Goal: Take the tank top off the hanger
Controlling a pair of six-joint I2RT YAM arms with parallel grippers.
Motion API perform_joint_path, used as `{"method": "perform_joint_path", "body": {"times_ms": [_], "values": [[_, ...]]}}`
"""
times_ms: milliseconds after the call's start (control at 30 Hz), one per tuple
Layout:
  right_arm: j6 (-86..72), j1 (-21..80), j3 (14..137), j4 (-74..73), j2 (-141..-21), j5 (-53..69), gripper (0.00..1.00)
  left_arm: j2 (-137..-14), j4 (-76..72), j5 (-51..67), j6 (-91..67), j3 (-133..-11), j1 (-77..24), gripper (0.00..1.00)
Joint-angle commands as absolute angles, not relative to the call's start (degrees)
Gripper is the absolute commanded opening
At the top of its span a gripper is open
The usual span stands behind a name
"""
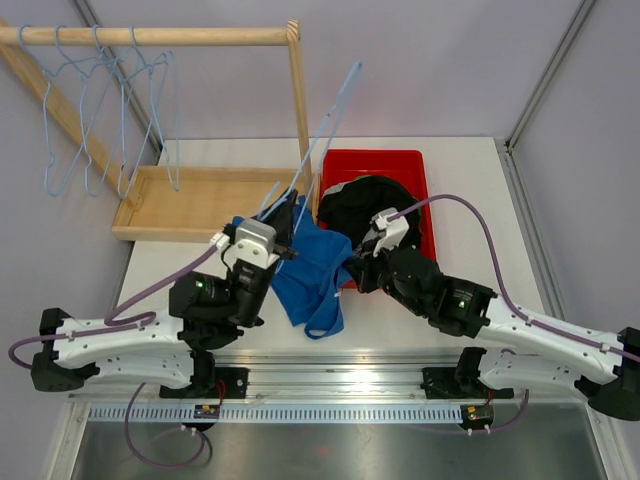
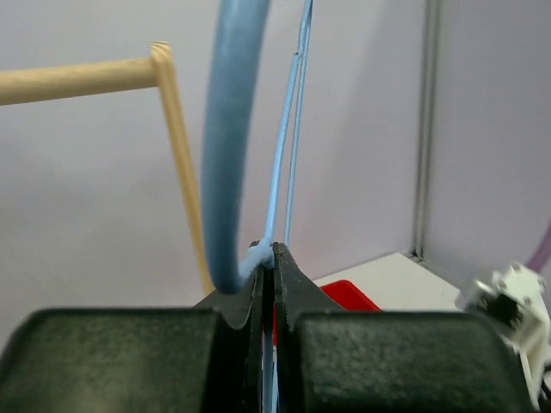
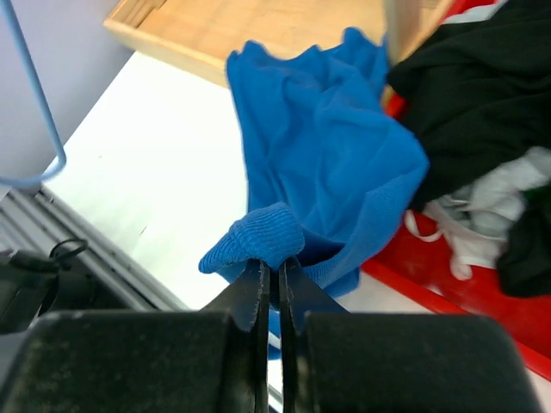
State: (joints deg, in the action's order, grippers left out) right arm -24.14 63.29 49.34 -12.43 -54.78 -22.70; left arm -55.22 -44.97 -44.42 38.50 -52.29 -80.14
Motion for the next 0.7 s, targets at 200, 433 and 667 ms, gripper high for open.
{"method": "perform_joint_path", "body": {"times_ms": [200, 433, 667], "values": [[-19.43, 68.2, 55.01, -5.1, -68.37, -17.59, 0.0, -51.42, -6.64, -63.26, 25.86, -73.98, -77.08, 0.0], [-18.19, 68.2, 62.74, -4.83, -79.27, -16.0, 0.0, -46.94, 17.65, -69.16, 14.06, -84.55, -77.17, 0.0], [-20.65, 68.2, 65.39, -7.38, -85.95, -17.66, 0.0, -45.09, 29.94, -70.31, 7.4, -87.97, -77.17, 0.0]]}}
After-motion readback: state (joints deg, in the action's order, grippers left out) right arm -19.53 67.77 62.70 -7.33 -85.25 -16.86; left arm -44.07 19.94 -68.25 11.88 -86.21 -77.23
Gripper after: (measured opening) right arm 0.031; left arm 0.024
